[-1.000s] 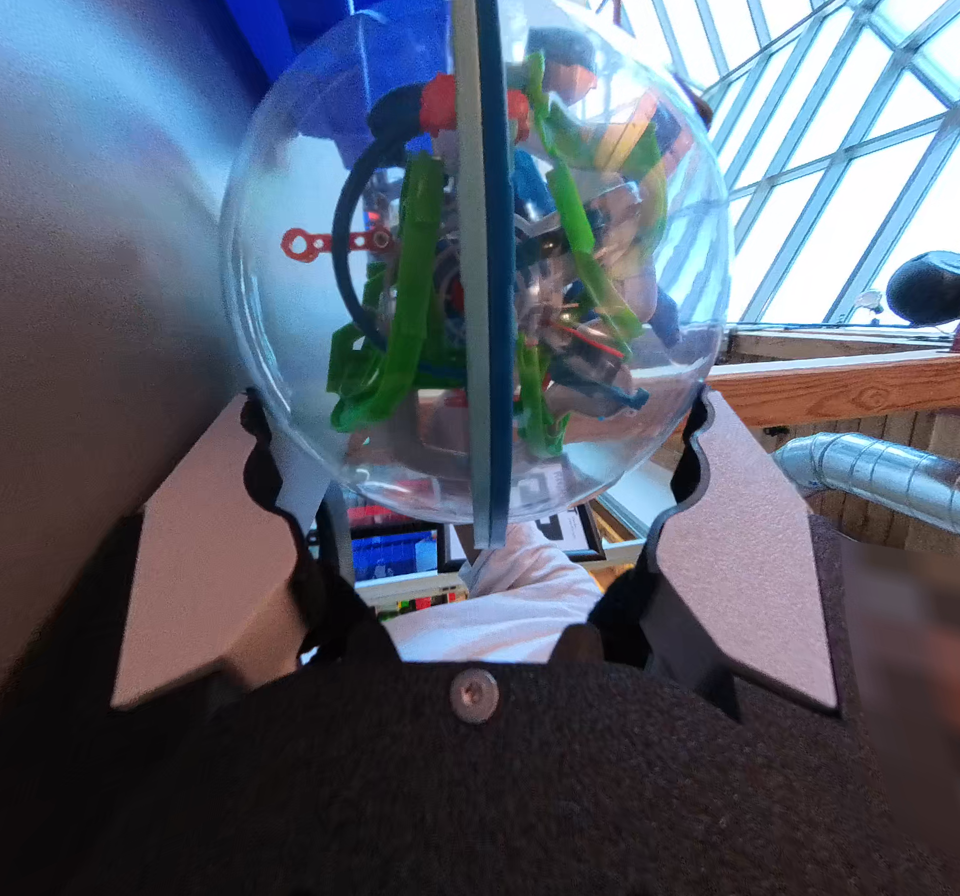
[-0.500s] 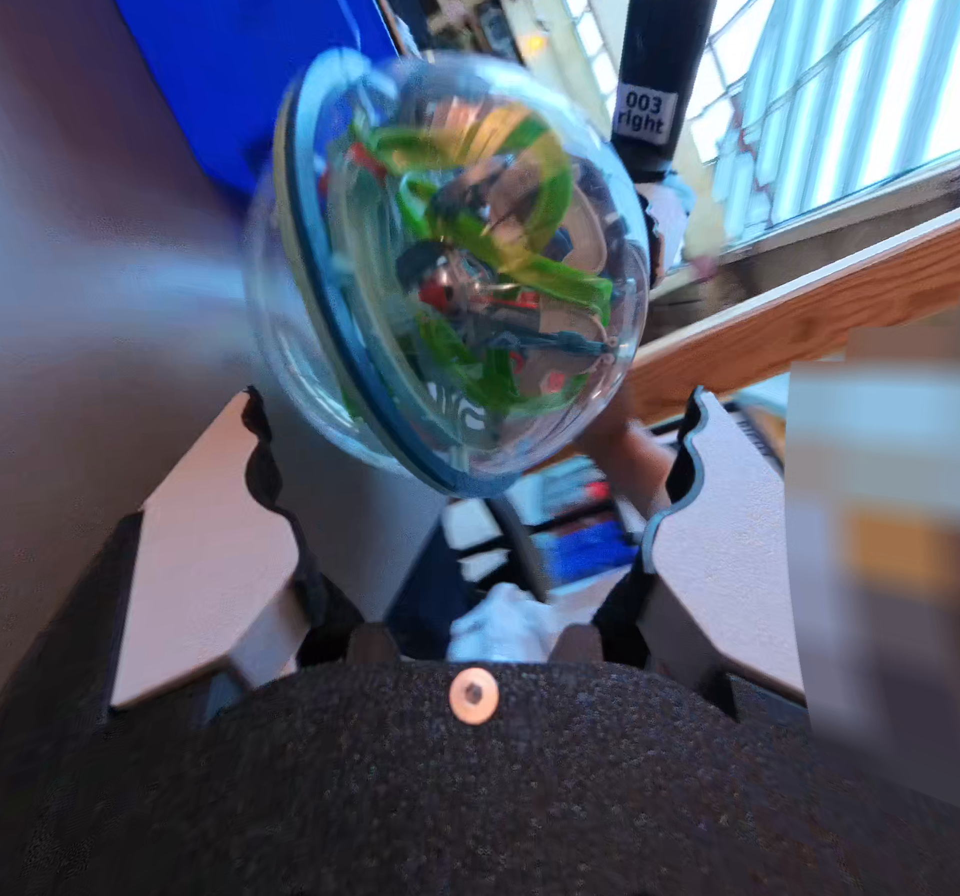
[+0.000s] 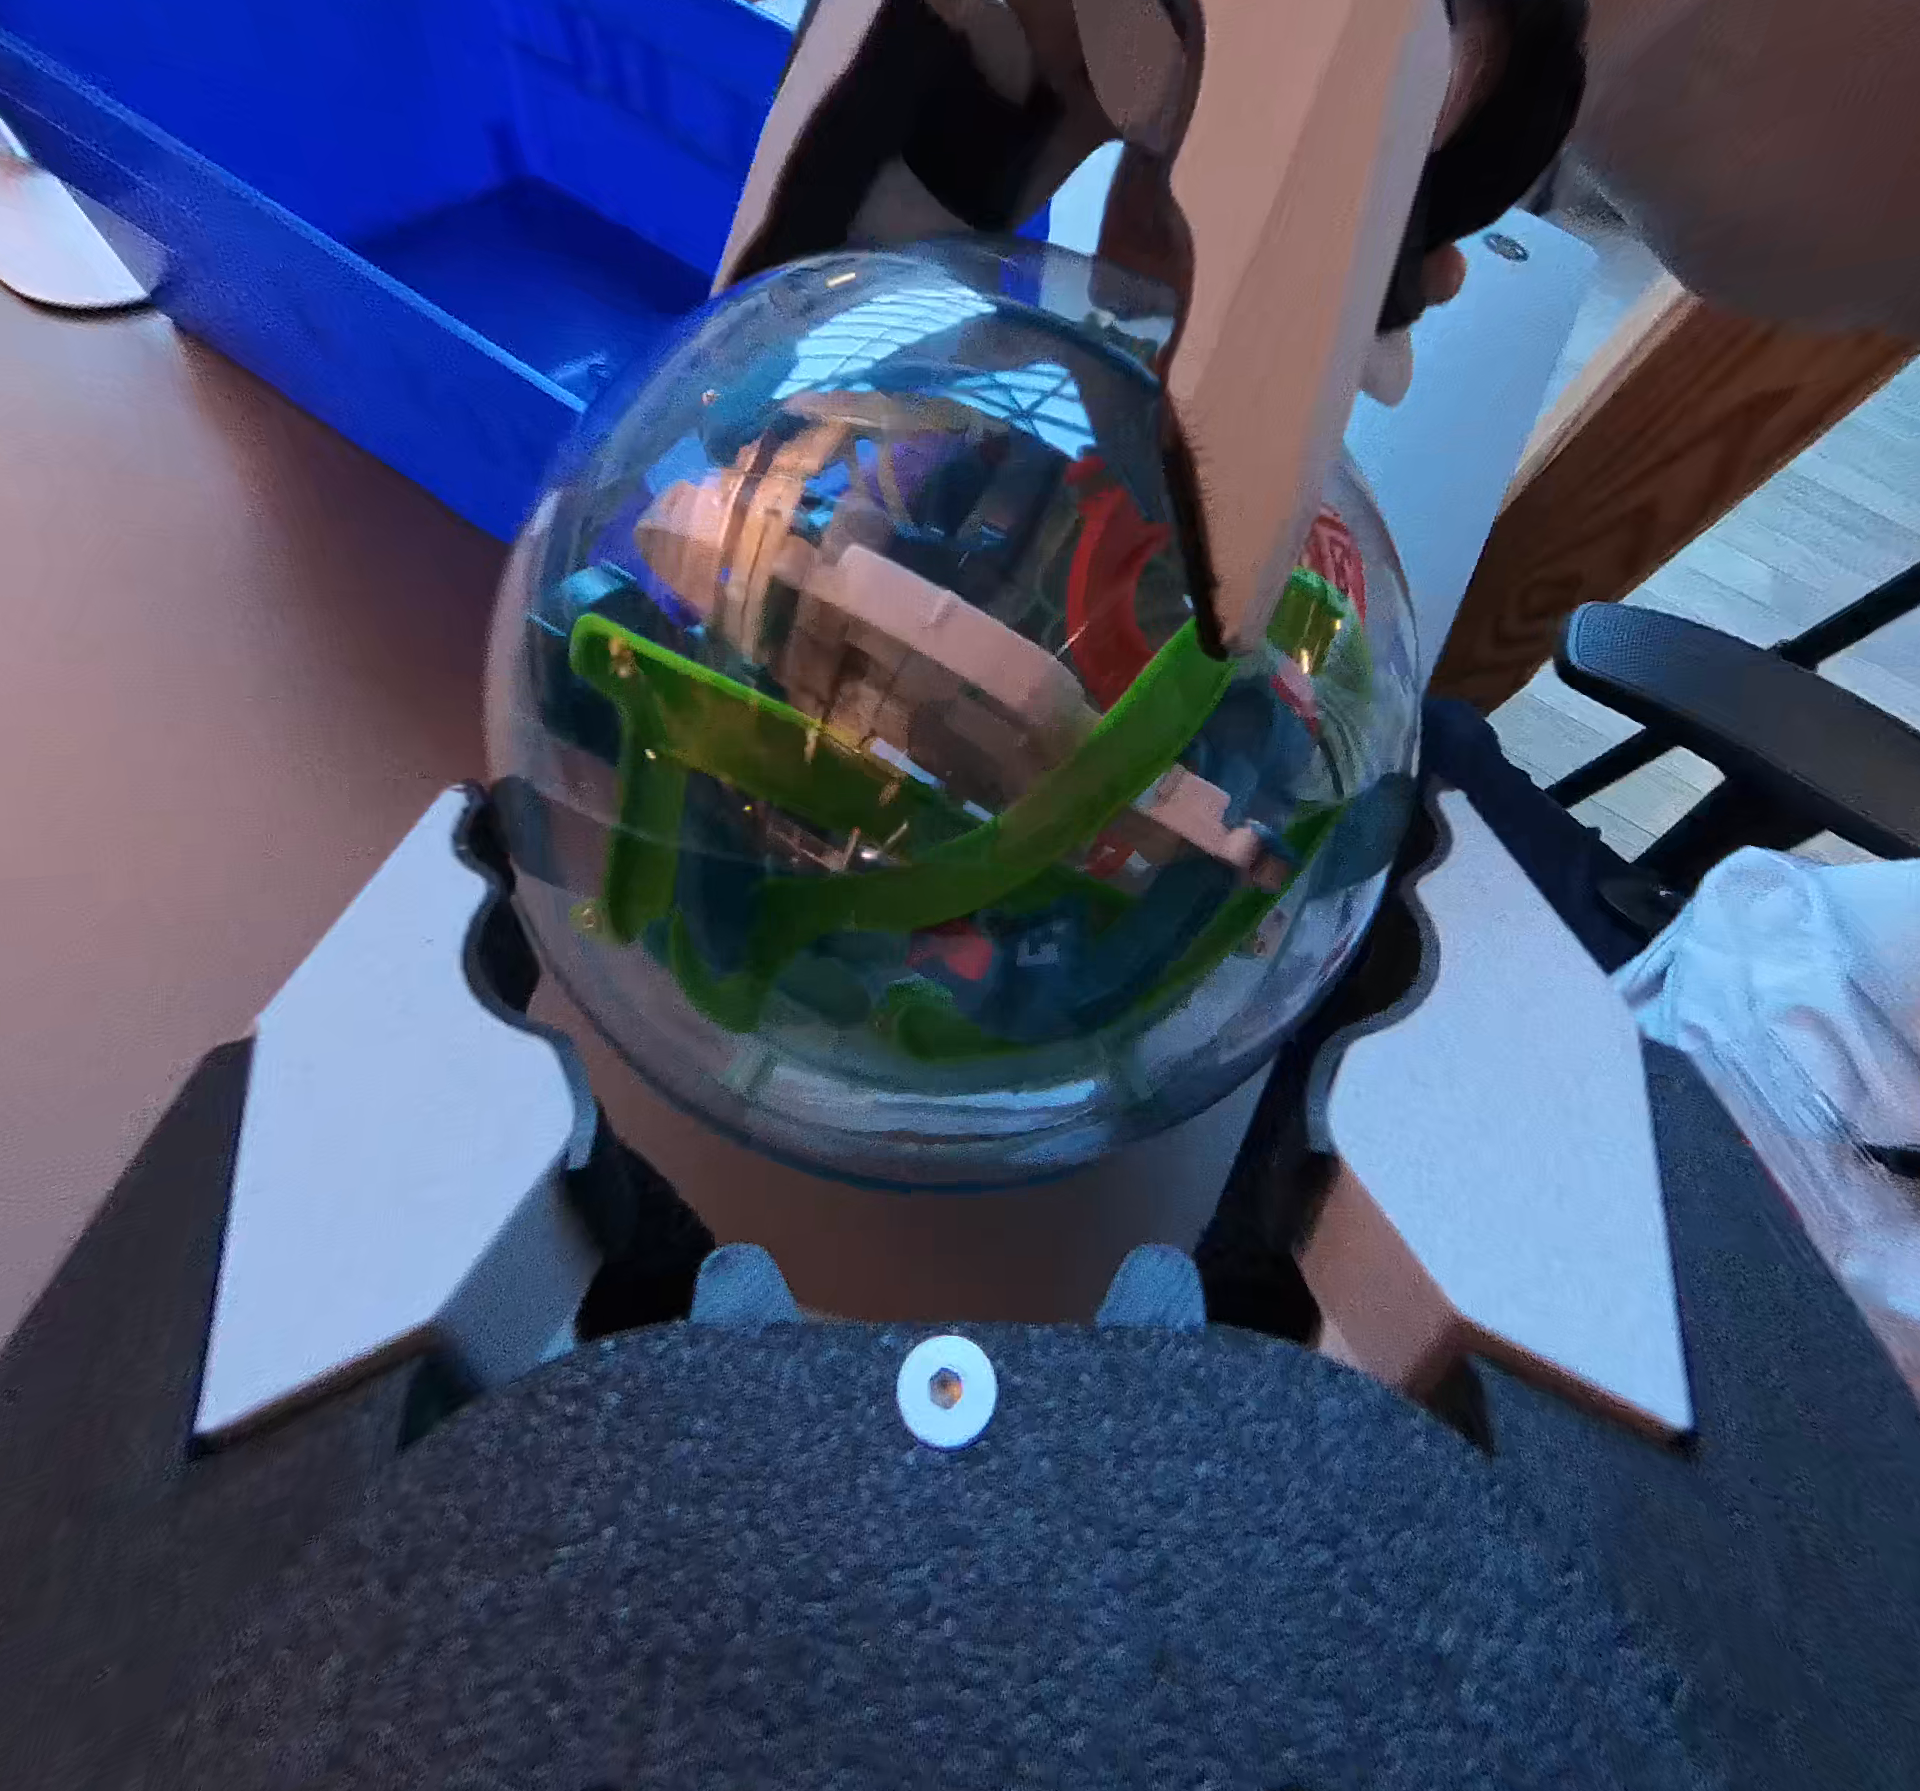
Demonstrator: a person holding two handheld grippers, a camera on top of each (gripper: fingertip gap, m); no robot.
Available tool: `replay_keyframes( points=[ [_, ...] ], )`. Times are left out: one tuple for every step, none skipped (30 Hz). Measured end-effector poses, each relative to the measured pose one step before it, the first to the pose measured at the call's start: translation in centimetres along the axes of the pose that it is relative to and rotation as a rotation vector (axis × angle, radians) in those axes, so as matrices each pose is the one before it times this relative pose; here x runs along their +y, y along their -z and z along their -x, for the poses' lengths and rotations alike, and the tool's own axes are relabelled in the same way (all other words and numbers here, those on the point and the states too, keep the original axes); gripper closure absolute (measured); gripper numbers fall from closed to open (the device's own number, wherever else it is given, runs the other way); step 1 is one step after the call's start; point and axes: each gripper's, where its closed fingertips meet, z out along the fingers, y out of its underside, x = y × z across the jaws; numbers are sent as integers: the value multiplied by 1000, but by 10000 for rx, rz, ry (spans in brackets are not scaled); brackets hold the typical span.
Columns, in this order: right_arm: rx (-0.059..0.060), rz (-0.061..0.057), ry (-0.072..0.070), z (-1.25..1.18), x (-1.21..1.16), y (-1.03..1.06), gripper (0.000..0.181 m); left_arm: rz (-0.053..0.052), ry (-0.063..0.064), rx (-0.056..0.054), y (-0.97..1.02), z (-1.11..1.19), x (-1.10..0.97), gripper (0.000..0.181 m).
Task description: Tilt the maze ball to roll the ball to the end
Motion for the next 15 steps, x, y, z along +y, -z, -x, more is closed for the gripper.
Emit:
replay_keyframes(
  points=[
    [-161, -94, 237, 151, -162, 121, 27, 83, -53, -8, 32, 98, 161, 23],
    [-283, -171, 338, 312, -233, 178, 28, 138, -50, 15, 74, 94, 290, 25],
    [-248, -271, 303, 224, -266, 227, 28, 137, 23, 31, 46, 85, 309, 26],
    [-177, -325, 335, 118, -234, 276, 28, 85, 84, 27, 8, 120, 245, 27],
    [-214, -370, 453, 234, -200, 302, 28, 7, 76, 32, -35, 112, 154, 26],
    [-147, -366, 422, 175, -87, 296, 27, -48, 72, 55, -51, 85, 77, 25],
    [-69, -436, 558, 124, -131, 422, 29, -62, 98, 62, -42, 91, 21, 24],
    [7, -463, 700, 110, -117, 641, 30, -80, 97, 61, -38, 102, -11, 23],
    [80, -315, 540, 104, 94, 928, 31, -96, 79, 66, 7, 94, -49, 23],
    [46, -180, 330, 61, 373, 1142, 33, -99, 75, 72, 20, 92, -39, 23],
    [110, -190, 295, -129, 650, 1203, 34, -90, 67, 76, 34, 95, -14, 23],
    [376, -197, 381, -607, 995, 1186, 35, -81, 66, 82, 61, 88, 4, 23],
    [280, -267, 463, -468, 1159, 1018, 37, -88, 67, 88, 51, 93, 7, 23],
    [22, -457, 373, 20, 989, 759, 47, -92, 53, 89, 69, 93, 10, 23],
    [-183, -740, 321, 501, 328, 356, 47, -100, 35, 92, 59, 65, 15, 23]
  ],
)
